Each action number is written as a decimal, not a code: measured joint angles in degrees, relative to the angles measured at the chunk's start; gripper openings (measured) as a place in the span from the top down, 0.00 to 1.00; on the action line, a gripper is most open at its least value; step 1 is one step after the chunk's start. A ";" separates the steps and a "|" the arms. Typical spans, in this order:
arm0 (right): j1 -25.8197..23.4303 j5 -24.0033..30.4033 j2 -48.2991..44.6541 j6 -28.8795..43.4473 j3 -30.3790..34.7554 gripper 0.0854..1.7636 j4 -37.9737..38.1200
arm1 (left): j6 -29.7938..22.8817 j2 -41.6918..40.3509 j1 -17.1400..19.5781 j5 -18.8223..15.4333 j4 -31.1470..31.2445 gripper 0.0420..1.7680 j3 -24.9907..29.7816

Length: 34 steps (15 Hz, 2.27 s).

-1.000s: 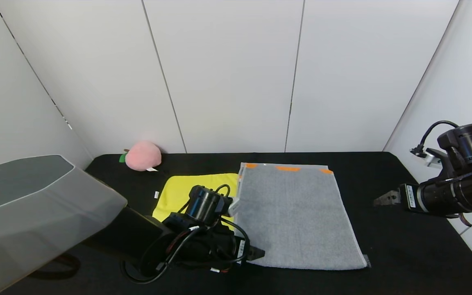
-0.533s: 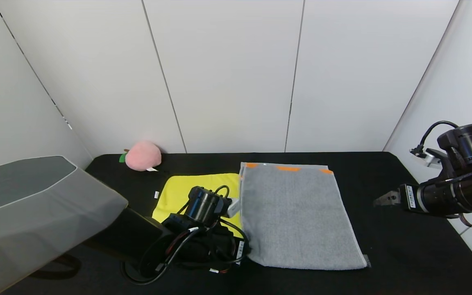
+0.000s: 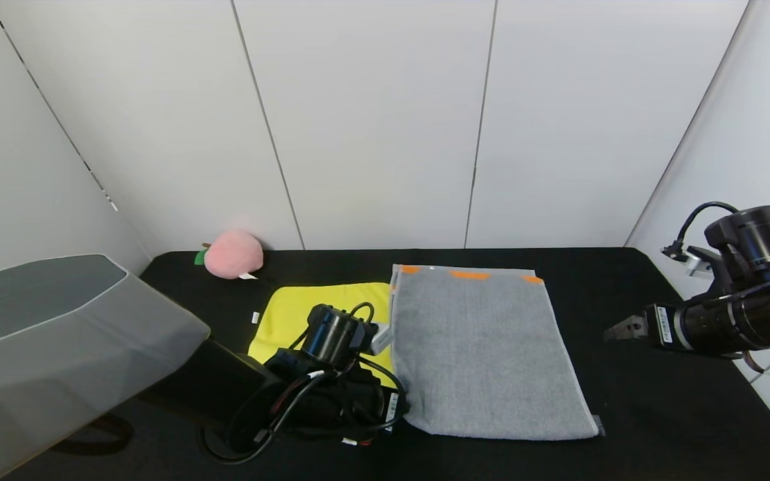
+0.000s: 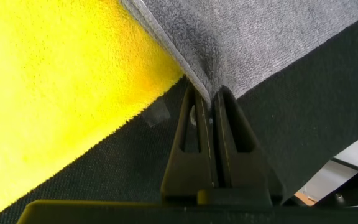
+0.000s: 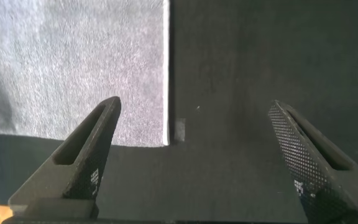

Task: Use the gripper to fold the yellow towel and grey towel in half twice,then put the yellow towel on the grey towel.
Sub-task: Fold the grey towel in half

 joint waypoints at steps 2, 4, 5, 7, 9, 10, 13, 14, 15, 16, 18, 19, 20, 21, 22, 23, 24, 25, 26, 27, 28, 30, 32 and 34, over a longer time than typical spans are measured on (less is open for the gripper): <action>1.02 0.09 1.18 0.17 0.38 0.03 0.05 | 0.06 0.05 0.02 0.01 0.00 0.95 0.00; 3.01 0.09 2.94 0.23 1.13 0.03 0.02 | 0.05 0.16 0.00 0.00 -0.85 0.95 0.10; 4.28 0.06 3.99 0.44 1.51 0.03 0.02 | 0.02 0.16 0.02 0.01 -1.07 0.95 0.16; 6.73 0.05 6.22 1.68 1.95 0.03 0.02 | 0.02 0.22 0.02 0.01 -1.07 0.95 0.27; 7.85 0.02 7.96 1.87 2.15 0.03 0.02 | 0.00 0.24 0.02 0.01 -1.07 0.95 0.29; 8.13 0.02 8.70 1.87 2.21 0.03 0.02 | 0.00 0.24 0.02 0.01 -1.07 0.95 0.29; 8.70 0.05 10.25 2.00 2.32 0.03 0.00 | 0.06 0.24 0.04 0.00 -1.07 0.95 0.29; 8.98 0.06 10.63 2.00 2.36 0.03 0.02 | 0.06 0.24 0.04 0.00 -1.10 0.95 0.29; 9.24 0.06 10.96 2.01 2.45 0.03 0.02 | 0.09 0.24 0.04 0.00 -1.12 0.95 0.29; 9.57 0.09 11.24 2.06 2.47 0.03 0.02 | 0.09 0.24 0.04 0.01 -1.12 0.95 0.29; 10.23 0.06 11.70 2.11 2.73 0.03 0.05 | 0.09 0.24 0.04 0.01 -1.12 0.95 0.29; 10.61 0.06 11.93 2.11 2.82 0.03 0.02 | 0.09 0.24 0.04 0.01 -1.12 0.95 0.29; 10.97 0.11 12.23 2.11 2.89 0.03 0.02 | 0.06 0.24 0.04 0.01 -1.12 0.95 0.29; 11.30 0.06 12.46 2.47 2.91 0.03 0.02 | 0.06 0.24 0.04 0.01 -1.12 0.95 0.29; 11.74 0.02 12.75 2.99 2.95 0.03 0.05 | 0.06 0.24 0.04 0.01 -1.12 0.95 0.29; 12.08 0.02 12.98 3.13 2.95 0.03 0.05 | 0.09 0.24 0.04 0.01 -1.12 0.95 0.29; 12.43 0.02 13.23 3.16 2.95 0.03 0.05 | 0.06 0.24 0.04 0.01 -1.12 0.95 0.29; 12.70 0.02 13.47 3.16 2.95 0.03 0.05 | 0.06 0.24 0.04 0.01 -1.12 0.95 0.29; 12.90 0.02 13.70 3.21 2.95 0.03 0.05 | 0.09 0.24 0.04 0.01 -1.15 0.95 0.27; 13.13 0.00 13.92 3.23 2.97 0.03 0.05 | 0.09 0.24 0.04 0.01 -1.12 0.95 0.27; 13.31 0.02 14.10 3.24 3.02 0.03 0.05 | 0.09 0.24 0.04 0.00 -1.15 0.95 0.27; 13.64 0.02 14.36 3.23 3.15 0.03 0.05 | 0.09 0.24 0.04 0.00 -1.12 0.95 0.24; 14.17 0.05 14.63 3.34 3.25 0.03 0.05 | 0.09 0.24 0.11 0.00 -1.12 0.95 0.22; 14.49 -0.05 14.80 4.06 3.30 0.03 0.07 | 0.09 0.24 0.20 0.01 -1.12 0.95 0.20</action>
